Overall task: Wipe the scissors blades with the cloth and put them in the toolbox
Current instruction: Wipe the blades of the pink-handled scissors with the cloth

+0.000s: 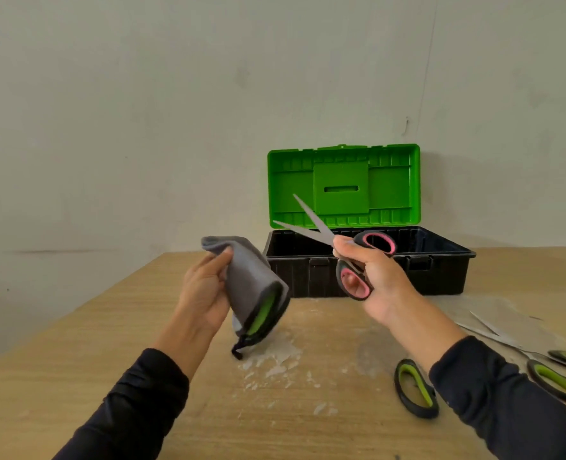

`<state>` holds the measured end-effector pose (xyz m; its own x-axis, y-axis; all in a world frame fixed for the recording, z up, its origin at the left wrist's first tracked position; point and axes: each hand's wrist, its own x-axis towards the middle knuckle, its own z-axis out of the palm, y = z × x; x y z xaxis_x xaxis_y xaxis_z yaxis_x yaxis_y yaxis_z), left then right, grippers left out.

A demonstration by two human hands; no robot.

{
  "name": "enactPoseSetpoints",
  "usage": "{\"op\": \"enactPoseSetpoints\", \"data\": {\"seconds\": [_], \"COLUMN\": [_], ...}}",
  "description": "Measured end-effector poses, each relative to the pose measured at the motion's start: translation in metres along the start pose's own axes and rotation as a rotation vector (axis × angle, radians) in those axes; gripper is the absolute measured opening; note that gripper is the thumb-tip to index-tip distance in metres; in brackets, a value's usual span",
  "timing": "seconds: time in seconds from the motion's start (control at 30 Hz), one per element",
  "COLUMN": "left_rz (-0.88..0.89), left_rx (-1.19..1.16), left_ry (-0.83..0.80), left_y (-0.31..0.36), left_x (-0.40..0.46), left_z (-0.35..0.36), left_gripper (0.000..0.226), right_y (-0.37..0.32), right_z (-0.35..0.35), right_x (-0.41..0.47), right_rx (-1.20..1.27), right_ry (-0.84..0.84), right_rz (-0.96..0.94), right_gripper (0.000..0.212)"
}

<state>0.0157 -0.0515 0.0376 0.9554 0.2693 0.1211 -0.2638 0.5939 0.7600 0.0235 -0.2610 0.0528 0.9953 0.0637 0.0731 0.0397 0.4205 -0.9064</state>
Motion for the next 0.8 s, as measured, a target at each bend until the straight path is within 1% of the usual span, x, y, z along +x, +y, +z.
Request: {"op": "enactPoseSetpoints", "data": {"seconds": [0.1, 0.17, 0.27, 0.37, 0.43, 0.47, 0.5, 0.6, 0.67, 0.73, 0.8], "left_rz": [-0.015, -0.007, -0.003, -0.019, -0.025, -0.03, -0.039, -0.047, -0.048, -0.051, -0.042], "left_rx": [0.06, 0.062, 0.03, 0.014, 0.047, 0.056, 0.054, 0.057, 0.043, -0.019, -0.072], "left_ry": [-0.213, -0.31, -0.357, -0.44, -0.515, -0.555, -0.598, -0.673, -0.698, -0.782, -0.862], "left_y": [-0.01, -0.014, -0.017, -0.019, -0.019, -0.019, -0.019, -0.019, -0.019, -0.017, -0.015], "left_x": [-0.006, -0.009, -0.007, -0.006, -0.008, -0.01, -0.012, -0.009, -0.007, -0.007, -0.008], "left_z": [0.007, 0.01, 0.01, 0.008, 0.006, 0.006, 0.006, 0.003, 0.002, 0.002, 0.004], "left_gripper": [0.03, 0.033, 0.029, 0.038, 0.032, 0.029, 0.031, 0.047, 0.045, 0.039, 0.034], "right_y": [-0.001, 0.0, 0.003, 0.008, 0.008, 0.007, 0.006, 0.005, 0.004, 0.002, -0.001], "right_z": [0.003, 0.005, 0.008, 0.012, 0.013, 0.014, 0.015, 0.016, 0.016, 0.015, 0.014], "right_x": [-0.003, -0.006, -0.009, -0.008, -0.008, -0.009, -0.011, -0.014, -0.014, -0.011, -0.008], "right_rx": [0.082, 0.134, 0.17, 0.186, 0.159, 0.134, 0.11, 0.07, 0.052, 0.026, -0.079], "right_ry": [-0.152, -0.213, -0.272, -0.297, -0.284, -0.272, -0.249, -0.153, -0.155, -0.166, -0.143], "right_rz": [0.155, 0.235, 0.354, 0.45, 0.482, 0.49, 0.486, 0.427, 0.397, 0.355, 0.266], "right_gripper": [0.007, 0.009, 0.007, 0.009, 0.012, 0.013, 0.013, 0.01, 0.009, 0.012, 0.016]}}
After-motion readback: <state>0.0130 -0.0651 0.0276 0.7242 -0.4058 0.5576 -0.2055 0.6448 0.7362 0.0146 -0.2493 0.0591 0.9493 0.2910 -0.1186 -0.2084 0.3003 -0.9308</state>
